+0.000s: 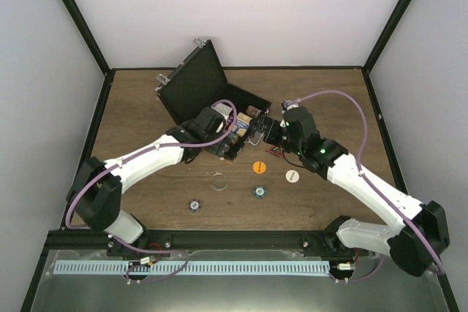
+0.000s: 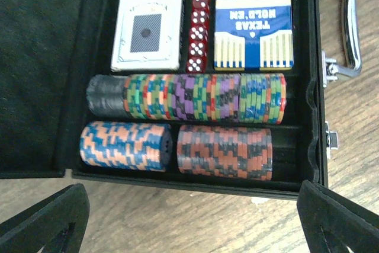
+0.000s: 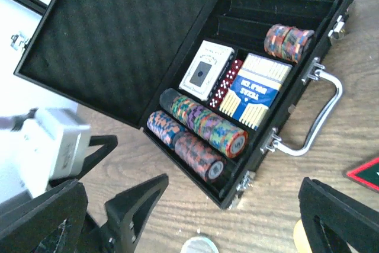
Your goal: Pack up texas hold em set
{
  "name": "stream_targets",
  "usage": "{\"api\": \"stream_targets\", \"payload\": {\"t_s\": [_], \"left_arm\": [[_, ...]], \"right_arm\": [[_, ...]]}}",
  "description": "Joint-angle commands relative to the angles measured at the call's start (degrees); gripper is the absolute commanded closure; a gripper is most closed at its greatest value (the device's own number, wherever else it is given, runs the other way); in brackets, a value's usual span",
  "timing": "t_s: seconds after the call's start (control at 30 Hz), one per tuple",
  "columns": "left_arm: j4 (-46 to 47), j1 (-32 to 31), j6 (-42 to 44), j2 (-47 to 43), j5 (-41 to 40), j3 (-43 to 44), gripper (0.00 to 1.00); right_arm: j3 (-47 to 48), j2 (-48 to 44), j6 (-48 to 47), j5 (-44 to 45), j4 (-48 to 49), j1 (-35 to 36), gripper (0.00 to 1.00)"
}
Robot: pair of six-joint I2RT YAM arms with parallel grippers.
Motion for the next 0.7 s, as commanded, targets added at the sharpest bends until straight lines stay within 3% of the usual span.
{"api": "stream_targets", "payload": {"t_s": [0.0,0.17,0.67], "left_arm": [[-3.71,-0.79,0.7,2.23,0.66,3.83,0.0],[-8.56,-0.93,0.67,9.03,3.01,9.87,0.0],[-8.91,-1.26,1.3,15.72,0.42,11.36,0.0]], "right_arm": [[-2.79,-4.75,-0.52,0.4,-4.12,-0.12,0.0],[-6.8,-6.84,2.78,-2.14,-3.15,-0.15,0.0],[-11.73,-6.68,6.14,-5.99,0.06,-0.15,0.0]]}}
